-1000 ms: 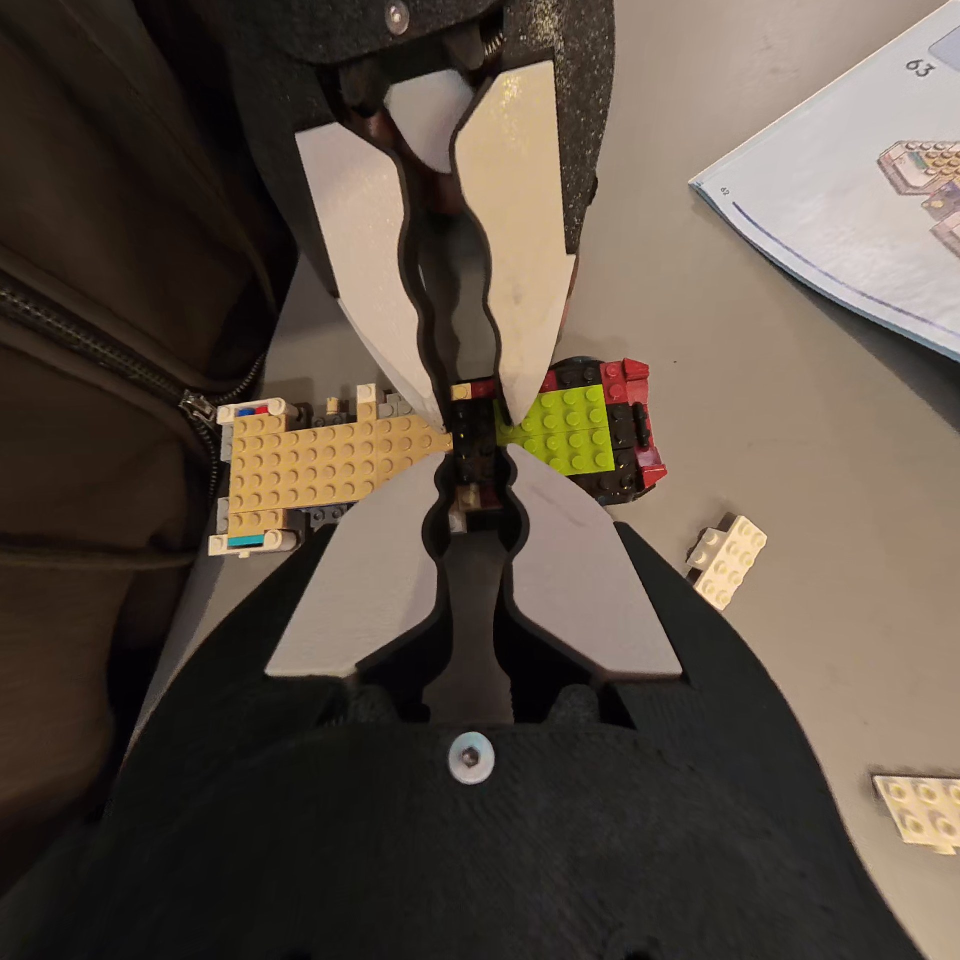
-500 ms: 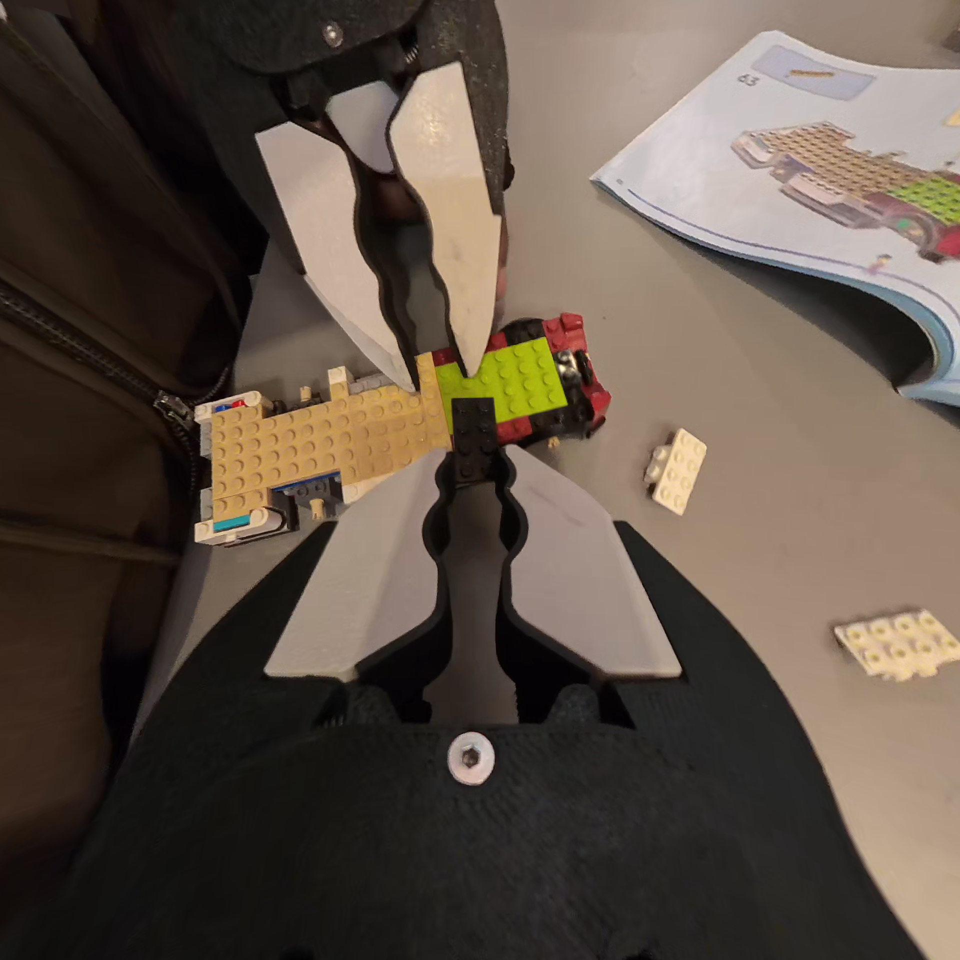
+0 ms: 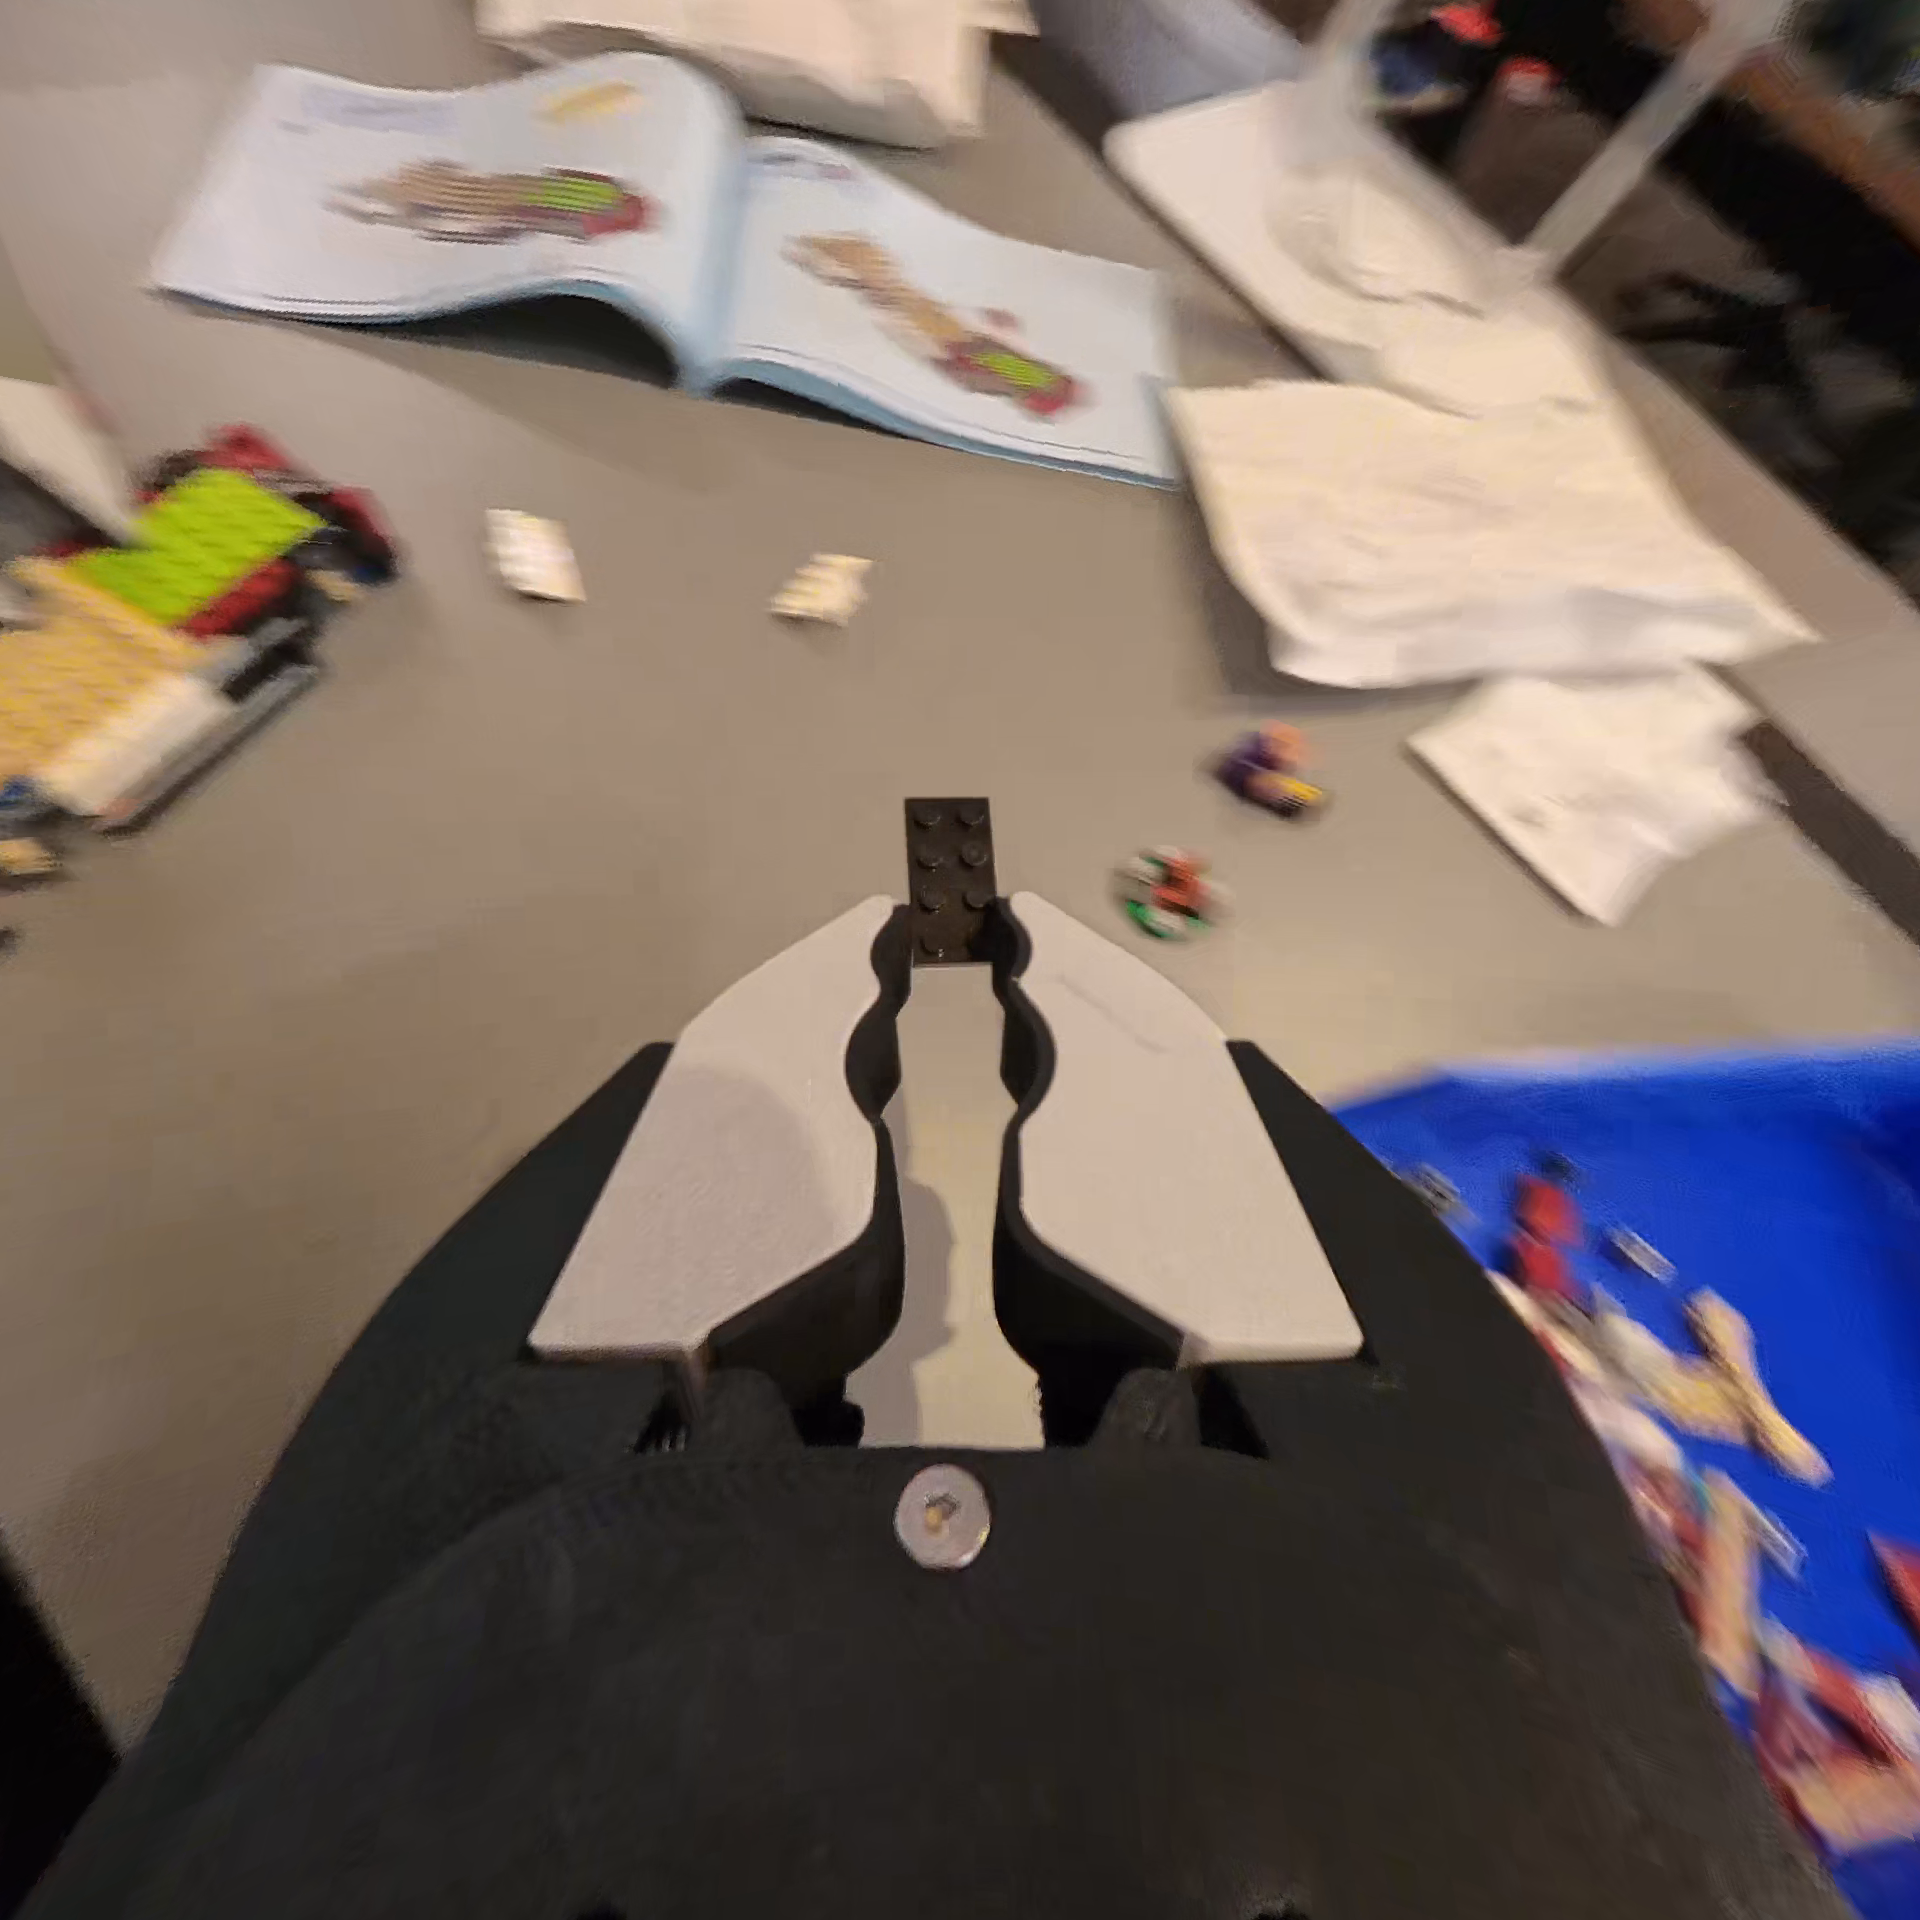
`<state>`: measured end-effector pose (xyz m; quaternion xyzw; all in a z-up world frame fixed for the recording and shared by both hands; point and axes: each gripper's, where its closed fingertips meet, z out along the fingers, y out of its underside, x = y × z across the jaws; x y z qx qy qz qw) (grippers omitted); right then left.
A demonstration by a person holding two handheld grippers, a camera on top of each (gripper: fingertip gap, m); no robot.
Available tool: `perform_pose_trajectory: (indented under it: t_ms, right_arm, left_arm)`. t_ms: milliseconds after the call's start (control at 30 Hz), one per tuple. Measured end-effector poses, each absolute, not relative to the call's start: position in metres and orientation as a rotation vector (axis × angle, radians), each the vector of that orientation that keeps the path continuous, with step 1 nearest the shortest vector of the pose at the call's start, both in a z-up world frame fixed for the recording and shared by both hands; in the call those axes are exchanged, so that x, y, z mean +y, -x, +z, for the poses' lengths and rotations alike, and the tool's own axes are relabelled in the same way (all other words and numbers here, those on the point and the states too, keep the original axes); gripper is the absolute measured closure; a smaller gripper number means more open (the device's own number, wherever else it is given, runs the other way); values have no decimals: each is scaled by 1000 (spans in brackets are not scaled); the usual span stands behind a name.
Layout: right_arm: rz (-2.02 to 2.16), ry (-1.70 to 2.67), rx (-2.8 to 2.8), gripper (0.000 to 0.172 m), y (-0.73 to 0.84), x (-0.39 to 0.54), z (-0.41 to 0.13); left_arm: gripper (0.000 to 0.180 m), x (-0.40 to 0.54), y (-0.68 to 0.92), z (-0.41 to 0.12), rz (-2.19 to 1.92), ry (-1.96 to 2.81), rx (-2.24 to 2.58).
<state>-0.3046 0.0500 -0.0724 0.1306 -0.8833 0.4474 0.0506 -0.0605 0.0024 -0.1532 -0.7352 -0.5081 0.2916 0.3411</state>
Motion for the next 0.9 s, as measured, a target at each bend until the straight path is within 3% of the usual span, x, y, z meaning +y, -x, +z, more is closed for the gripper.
perform_pose_trajectory:
  t_ms: [33,267,367,667,900]
  right_arm:
    - [1347,-295,-2637,157,329,58,-65]
    - [1046,183,-2505,156,455,102,-86]
    - [996,240,-2553,140,458,104,-103]
    - [1158,-101,-2686,140,358,70,-93]
    - [1257,-596,-3085,141,191,39,-140]
  left_arm:
    - [156,2,61,-153,761,1913,-1322]
    - [156,0,61,-153,781,1911,-1333]
    - [155,-2,60,-153,805,1905,-1354]
    - [151,-5,57,-152,842,1873,-1401]
    - [151,-11,52,-147,859,1791,-1468]
